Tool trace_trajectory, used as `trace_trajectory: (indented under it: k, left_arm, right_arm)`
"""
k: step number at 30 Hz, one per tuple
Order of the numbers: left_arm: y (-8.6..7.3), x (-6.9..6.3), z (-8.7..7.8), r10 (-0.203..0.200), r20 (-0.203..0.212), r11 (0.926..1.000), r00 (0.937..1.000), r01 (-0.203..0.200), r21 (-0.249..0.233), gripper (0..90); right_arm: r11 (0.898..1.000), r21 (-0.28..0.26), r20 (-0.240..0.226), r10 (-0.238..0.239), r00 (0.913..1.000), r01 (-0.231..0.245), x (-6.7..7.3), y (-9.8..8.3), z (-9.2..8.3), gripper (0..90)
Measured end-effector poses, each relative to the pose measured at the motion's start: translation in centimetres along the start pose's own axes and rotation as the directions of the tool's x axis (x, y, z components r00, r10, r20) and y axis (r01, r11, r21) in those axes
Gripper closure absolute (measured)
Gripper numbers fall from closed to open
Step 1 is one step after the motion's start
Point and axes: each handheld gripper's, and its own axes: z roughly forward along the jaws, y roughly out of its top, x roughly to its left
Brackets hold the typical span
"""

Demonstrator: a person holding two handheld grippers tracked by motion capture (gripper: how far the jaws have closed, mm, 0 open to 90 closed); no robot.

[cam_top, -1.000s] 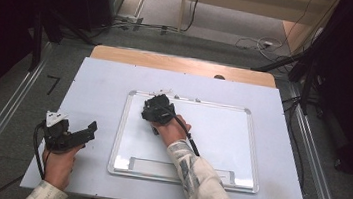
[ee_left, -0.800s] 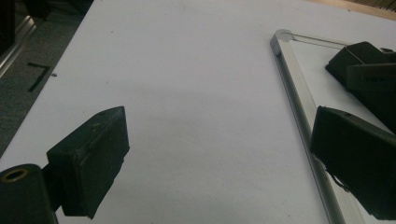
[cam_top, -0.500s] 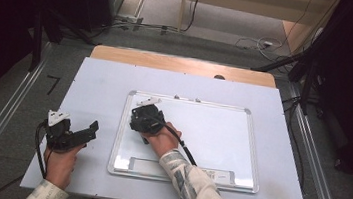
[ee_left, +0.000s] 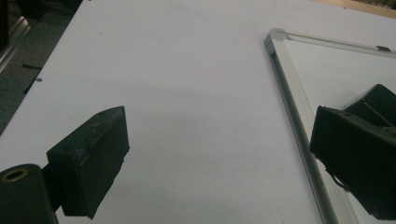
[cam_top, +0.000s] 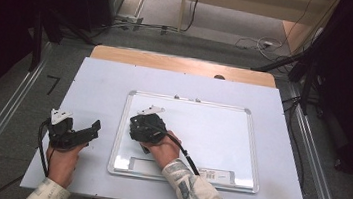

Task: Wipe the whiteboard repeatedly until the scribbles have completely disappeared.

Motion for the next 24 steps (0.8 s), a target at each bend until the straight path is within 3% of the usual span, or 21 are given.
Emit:
trace_trajectory:
  k: [4,8,11,24]
  left_arm:
    - [0.0,0.1,0.0,-0.003,0.000,1.0000,1.0000,0.003,-0.001,5.3]
    - [0.0,0.1,0.0,-0.004,0.000,1.0000,1.0000,0.004,-0.002,5.3]
    - [0.0,0.0,0.0,-0.003,0.001,1.0000,1.0000,0.003,-0.001,5.3]
    - [0.0,0.1,0.1,-0.007,-0.005,1.0000,1.0000,0.007,0.003,5.3]
  right_arm:
    - [1.000,0.004,-0.013,0.005,0.9999,-0.005,0.2,-0.1,-0.4,37.1]
    - [0.999,-0.050,-0.031,0.015,0.9994,-0.017,0.1,0.3,-1.8,37.2]
    - [0.998,-0.065,-0.020,-0.003,0.9998,0.002,0.0,0.5,-2.8,37.2]
    - [0.996,-0.085,0.024,0.038,0.9990,-0.036,-3.2,-0.5,-5.2,37.2]
